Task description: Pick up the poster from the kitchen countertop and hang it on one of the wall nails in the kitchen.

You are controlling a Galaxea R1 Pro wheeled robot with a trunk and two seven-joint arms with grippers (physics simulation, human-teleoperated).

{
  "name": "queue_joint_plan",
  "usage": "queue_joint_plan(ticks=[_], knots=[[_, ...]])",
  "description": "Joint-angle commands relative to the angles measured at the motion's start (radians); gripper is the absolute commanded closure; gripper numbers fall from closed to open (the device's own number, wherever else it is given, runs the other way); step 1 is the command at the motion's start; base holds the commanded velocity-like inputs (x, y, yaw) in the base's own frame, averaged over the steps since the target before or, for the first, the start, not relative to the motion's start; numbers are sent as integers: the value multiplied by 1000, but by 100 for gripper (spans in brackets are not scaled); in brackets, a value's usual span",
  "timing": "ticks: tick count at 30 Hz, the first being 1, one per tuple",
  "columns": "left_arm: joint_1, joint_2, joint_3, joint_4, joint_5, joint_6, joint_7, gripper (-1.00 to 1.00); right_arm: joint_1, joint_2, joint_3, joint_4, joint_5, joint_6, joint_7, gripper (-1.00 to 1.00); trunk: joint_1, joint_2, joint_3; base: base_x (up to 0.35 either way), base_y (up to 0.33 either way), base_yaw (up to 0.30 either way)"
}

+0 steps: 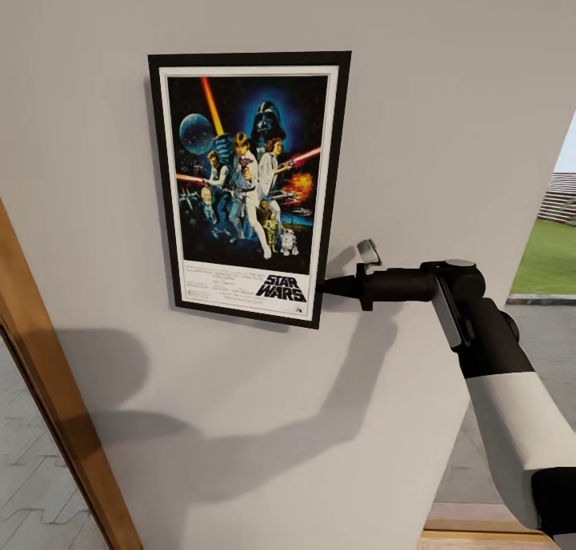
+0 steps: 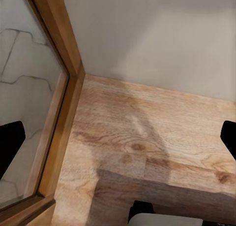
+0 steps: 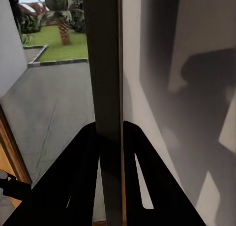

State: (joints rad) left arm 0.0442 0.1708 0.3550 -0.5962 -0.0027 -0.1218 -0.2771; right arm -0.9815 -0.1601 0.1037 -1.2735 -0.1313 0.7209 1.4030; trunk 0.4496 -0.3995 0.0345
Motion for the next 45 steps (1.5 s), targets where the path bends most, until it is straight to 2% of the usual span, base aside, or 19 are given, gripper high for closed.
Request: queue_joint_plan(ticks=[1,45], knots=[[0,-1,4,-1,0,-1,-7,-100,0,-1,2,0,-7,11,-2,100,0,-1,0,0,0,0],[0,-1,4,1,0,0,-6,-100,0,-1,2,1,-2,15,-5,100,0,-1,0,0,0,0]])
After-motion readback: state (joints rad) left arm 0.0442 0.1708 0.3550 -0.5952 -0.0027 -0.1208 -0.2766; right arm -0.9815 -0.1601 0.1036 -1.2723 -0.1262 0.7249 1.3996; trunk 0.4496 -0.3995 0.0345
